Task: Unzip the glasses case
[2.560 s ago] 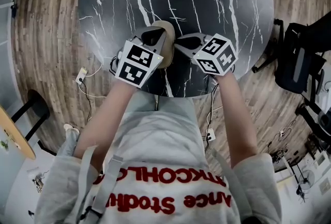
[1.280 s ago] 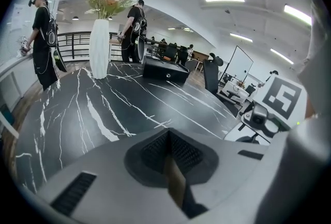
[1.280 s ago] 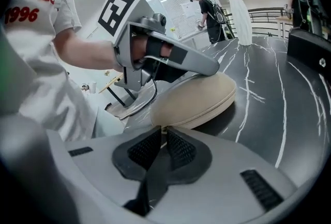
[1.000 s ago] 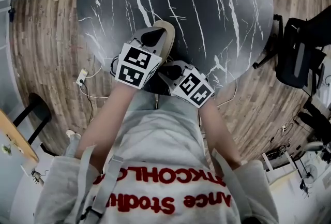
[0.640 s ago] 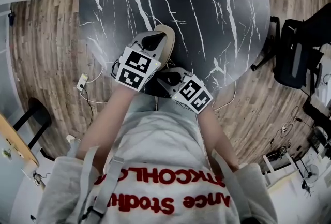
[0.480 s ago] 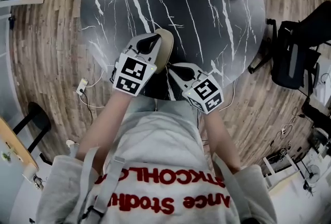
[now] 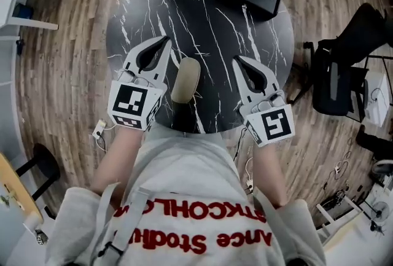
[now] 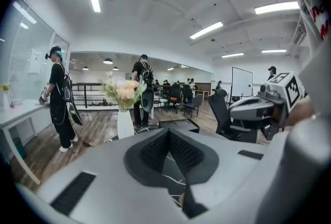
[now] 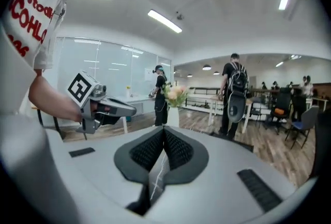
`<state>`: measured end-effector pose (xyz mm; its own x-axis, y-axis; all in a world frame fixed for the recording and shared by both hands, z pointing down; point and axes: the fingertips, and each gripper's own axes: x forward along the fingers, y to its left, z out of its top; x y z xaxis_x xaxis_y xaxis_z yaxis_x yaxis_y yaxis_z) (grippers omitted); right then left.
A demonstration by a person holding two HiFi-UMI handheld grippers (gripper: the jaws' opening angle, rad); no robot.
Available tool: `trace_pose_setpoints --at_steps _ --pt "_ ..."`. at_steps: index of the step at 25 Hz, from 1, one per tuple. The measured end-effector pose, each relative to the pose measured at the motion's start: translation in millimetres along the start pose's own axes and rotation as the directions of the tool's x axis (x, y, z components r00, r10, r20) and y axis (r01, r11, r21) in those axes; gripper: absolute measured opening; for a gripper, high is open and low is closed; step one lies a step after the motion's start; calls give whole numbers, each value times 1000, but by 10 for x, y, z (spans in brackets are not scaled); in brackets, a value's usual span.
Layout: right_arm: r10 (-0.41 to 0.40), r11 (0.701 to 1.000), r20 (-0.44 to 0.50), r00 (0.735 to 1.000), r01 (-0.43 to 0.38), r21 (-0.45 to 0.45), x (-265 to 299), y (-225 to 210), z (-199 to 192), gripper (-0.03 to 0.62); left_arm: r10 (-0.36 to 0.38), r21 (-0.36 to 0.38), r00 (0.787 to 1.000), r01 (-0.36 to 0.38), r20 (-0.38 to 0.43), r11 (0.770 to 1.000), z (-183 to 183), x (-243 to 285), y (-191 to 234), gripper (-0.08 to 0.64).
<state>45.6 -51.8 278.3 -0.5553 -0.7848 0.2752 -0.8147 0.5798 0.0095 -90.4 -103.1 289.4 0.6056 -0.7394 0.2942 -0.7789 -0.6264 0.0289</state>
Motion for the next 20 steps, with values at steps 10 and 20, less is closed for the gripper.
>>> trace_pose_setpoints --at_steps 10,20 --pt "-245 969 354 902 229 87 -653 -490 1358 15 110 4 969 -113 224 994 1004 -502 212 6" --pt "-262 964 386 885 256 69 -772 -418 1591 15 134 18 943 -147 305 989 1278 -722 202 6"
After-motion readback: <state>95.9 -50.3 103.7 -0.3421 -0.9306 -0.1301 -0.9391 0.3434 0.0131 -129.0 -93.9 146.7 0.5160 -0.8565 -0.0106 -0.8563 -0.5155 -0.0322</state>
